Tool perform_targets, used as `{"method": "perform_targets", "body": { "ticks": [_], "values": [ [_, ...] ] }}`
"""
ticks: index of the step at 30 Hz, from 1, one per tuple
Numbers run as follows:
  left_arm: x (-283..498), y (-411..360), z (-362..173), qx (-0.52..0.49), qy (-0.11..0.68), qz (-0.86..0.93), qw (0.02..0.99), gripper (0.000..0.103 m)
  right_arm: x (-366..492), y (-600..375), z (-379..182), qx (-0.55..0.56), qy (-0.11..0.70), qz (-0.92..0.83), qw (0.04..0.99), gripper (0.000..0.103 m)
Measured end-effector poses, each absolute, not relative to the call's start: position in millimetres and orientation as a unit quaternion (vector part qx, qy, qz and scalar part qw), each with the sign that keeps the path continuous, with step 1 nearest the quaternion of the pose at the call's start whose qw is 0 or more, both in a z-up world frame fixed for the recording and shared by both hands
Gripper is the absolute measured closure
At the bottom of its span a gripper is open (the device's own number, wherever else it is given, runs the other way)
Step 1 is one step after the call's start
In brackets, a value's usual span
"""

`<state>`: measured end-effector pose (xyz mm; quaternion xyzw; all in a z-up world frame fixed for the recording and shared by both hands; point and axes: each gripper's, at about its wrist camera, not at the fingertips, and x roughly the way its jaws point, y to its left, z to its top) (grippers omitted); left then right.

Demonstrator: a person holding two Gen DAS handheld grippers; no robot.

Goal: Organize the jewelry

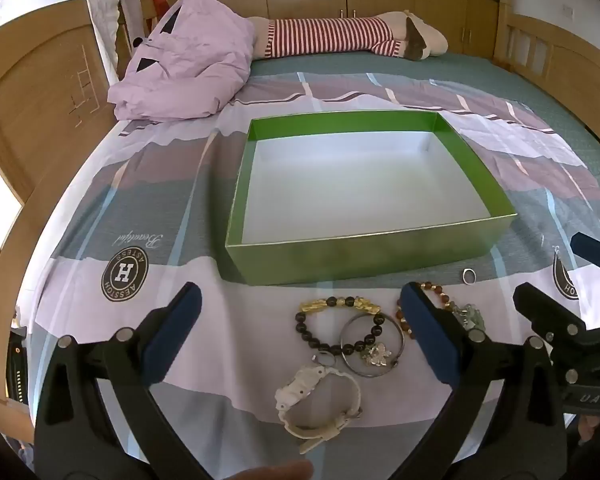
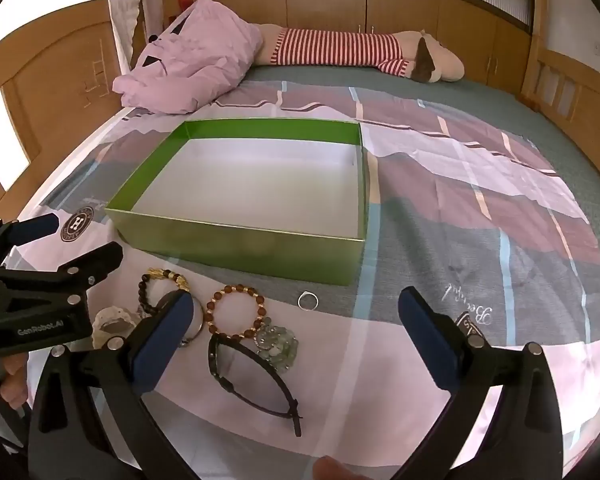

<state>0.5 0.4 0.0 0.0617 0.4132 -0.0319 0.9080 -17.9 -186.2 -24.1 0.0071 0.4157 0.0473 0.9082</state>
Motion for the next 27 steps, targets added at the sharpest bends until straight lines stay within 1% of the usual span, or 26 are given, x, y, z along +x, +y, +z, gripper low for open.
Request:
{"method": "perform_targets", "body": {
  "ticks": [9,27],
  "values": [
    [0,0,0,0.063,0.412,-0.031,0.908,0.002,-18,-181,-14,-0.002,0.411,0.048,0.91,0.001],
    [0,-1,-4,0.064,0.413,-0.03,0.908,0.002,-21,-181,-17,-0.004,0.405,0.052,0.913,0.001]
  ]
}}
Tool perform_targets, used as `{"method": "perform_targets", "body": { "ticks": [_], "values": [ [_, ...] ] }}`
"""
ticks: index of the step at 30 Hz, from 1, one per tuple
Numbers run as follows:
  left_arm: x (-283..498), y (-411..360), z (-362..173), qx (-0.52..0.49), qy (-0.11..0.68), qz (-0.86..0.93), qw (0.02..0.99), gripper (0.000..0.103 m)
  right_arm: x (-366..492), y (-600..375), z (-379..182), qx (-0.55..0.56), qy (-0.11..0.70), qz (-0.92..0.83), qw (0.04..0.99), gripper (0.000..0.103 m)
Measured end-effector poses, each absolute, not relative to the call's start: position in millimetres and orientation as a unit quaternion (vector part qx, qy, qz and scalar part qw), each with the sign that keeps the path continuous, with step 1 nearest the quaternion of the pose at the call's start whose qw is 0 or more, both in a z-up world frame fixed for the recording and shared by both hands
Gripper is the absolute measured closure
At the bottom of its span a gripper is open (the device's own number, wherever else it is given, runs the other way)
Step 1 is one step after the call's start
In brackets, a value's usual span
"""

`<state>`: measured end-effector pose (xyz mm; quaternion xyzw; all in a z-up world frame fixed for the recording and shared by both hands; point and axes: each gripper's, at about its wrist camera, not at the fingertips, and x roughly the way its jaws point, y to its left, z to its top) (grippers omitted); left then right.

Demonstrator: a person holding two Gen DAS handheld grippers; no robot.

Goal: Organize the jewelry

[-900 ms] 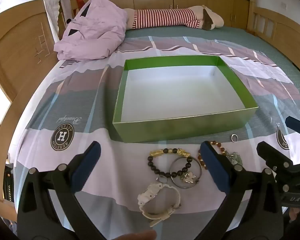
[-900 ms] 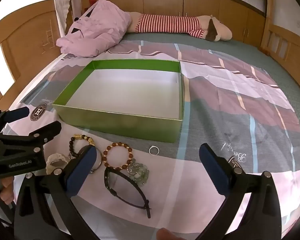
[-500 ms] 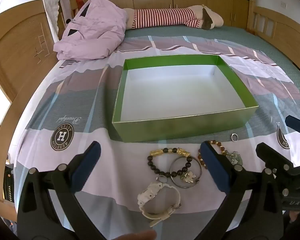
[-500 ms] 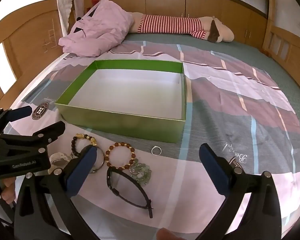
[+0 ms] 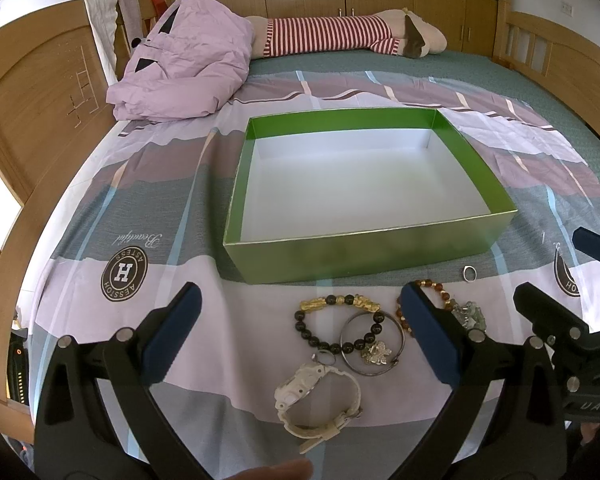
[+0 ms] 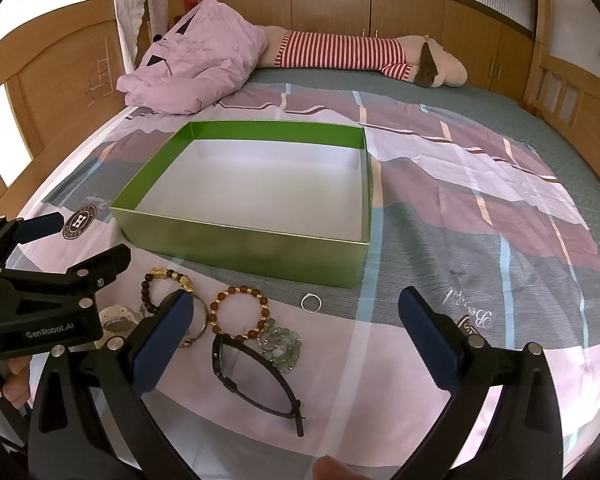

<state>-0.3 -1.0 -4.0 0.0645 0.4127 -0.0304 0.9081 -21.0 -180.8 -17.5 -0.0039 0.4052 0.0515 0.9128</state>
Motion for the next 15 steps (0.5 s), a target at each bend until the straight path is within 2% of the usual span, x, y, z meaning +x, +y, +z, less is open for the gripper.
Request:
{"method": "perform_targets", "body": {
  "ticks": [15],
  "values": [
    [-0.2,-1.0,-4.1,0.066,0.413,-0.03,0.908,0.002,-21.3,-179.9,-17.3,-0.005,0.404,0.05,0.913,0.001]
  ]
}}
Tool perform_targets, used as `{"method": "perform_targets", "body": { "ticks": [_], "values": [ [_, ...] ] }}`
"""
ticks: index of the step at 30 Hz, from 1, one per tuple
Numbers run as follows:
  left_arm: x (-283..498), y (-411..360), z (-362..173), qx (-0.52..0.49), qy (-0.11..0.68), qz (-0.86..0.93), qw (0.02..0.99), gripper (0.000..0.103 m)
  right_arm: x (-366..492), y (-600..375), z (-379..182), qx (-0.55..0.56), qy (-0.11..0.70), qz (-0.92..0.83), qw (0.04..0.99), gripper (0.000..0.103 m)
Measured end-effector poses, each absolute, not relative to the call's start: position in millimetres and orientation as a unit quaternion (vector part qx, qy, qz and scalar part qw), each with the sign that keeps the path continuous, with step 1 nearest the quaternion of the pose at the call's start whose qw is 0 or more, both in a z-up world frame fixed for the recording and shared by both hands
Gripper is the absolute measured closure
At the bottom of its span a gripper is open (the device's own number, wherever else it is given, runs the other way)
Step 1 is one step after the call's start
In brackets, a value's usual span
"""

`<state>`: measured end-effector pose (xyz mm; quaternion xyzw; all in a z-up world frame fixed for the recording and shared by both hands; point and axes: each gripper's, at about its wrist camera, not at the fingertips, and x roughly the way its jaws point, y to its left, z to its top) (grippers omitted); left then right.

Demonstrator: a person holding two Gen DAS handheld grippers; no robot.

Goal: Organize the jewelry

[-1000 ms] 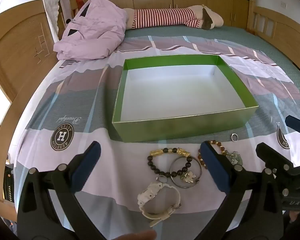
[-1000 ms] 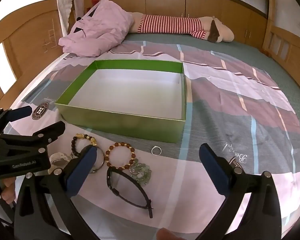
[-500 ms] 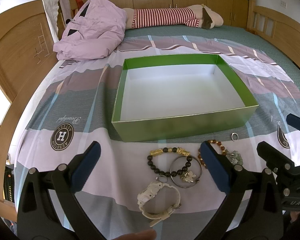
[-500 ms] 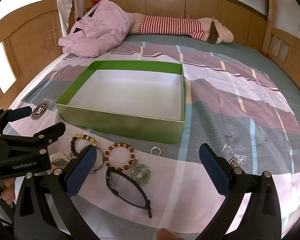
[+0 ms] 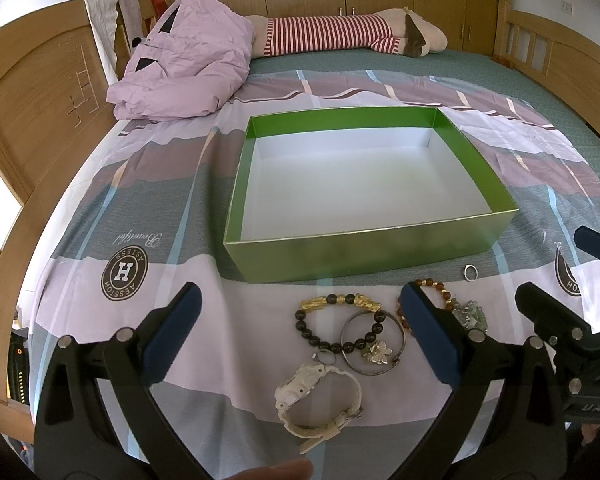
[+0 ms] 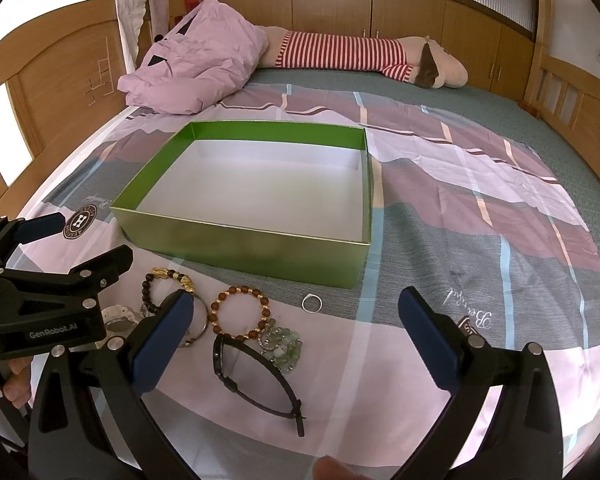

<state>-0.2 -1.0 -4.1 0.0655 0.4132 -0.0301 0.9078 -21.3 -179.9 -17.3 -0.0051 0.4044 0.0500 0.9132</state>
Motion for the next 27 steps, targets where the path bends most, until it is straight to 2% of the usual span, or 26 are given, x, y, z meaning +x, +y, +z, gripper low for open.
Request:
{"method": "perform_targets", "body": {
  "ticks": [27],
  "values": [
    [-0.6,2.2,-10.6,0.067,0.416,-0.029,0.906,0.002,-21.4,-179.1,-17.6,-0.006,0.405,0.051,0.913,0.001]
  ]
}}
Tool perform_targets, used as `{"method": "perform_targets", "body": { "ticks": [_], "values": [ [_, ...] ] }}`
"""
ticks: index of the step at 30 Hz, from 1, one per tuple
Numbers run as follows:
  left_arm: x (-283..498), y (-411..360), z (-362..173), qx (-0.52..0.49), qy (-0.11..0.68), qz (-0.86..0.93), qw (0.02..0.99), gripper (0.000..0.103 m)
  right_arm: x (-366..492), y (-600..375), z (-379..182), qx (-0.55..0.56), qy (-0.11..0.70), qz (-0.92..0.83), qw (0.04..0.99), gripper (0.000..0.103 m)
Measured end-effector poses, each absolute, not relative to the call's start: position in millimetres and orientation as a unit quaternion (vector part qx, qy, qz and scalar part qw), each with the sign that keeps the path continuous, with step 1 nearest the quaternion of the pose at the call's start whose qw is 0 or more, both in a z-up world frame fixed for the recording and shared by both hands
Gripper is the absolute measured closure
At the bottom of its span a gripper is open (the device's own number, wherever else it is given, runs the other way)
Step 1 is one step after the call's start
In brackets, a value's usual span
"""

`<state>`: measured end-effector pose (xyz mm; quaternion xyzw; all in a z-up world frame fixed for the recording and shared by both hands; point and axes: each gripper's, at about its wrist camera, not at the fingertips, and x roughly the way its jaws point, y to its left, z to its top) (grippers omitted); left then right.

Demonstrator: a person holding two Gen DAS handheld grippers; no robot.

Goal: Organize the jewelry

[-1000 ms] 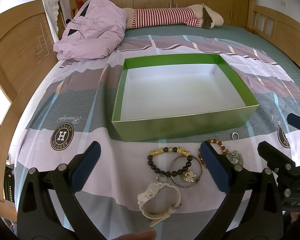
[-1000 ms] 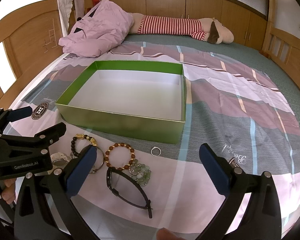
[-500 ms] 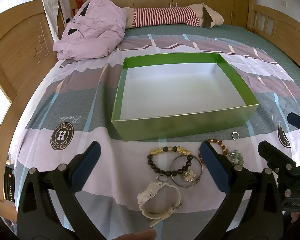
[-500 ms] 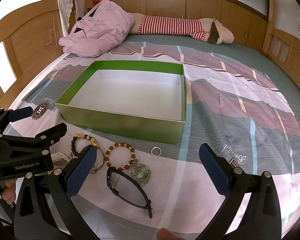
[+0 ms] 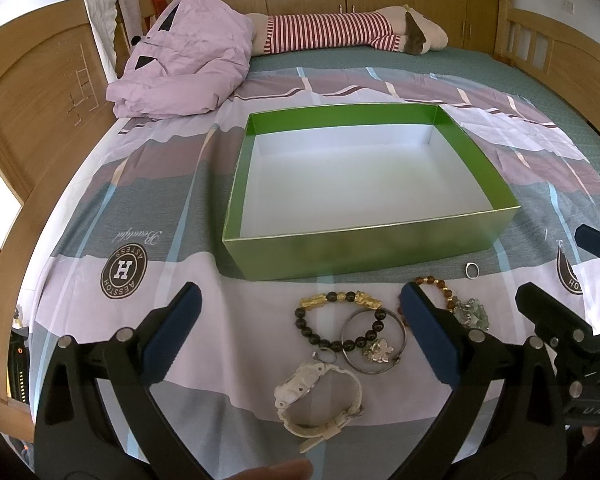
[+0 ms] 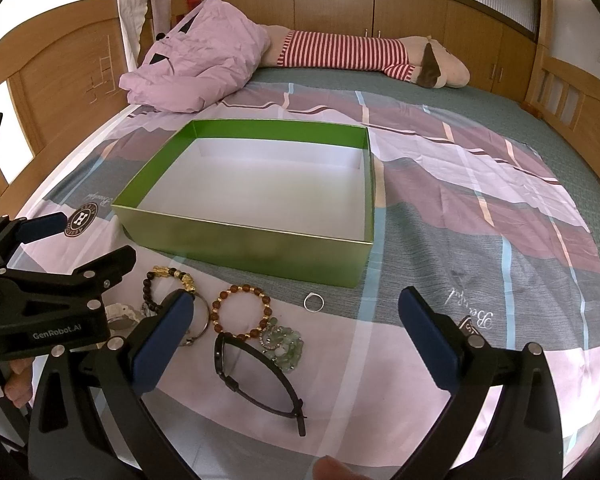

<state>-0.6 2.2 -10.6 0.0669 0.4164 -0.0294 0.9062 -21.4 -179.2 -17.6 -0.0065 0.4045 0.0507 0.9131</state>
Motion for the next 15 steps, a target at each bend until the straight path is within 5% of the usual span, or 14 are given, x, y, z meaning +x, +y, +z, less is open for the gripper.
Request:
{"method": "perform_targets", "body": {
  "ticks": [15],
  "values": [
    [-0.8,1.5,-11.6,0.069,0.418,-0.03,0.905,0.002,-21.9,-177.7,-18.0,-0.008,0.405,0.052,0.913,0.001]
  ]
}}
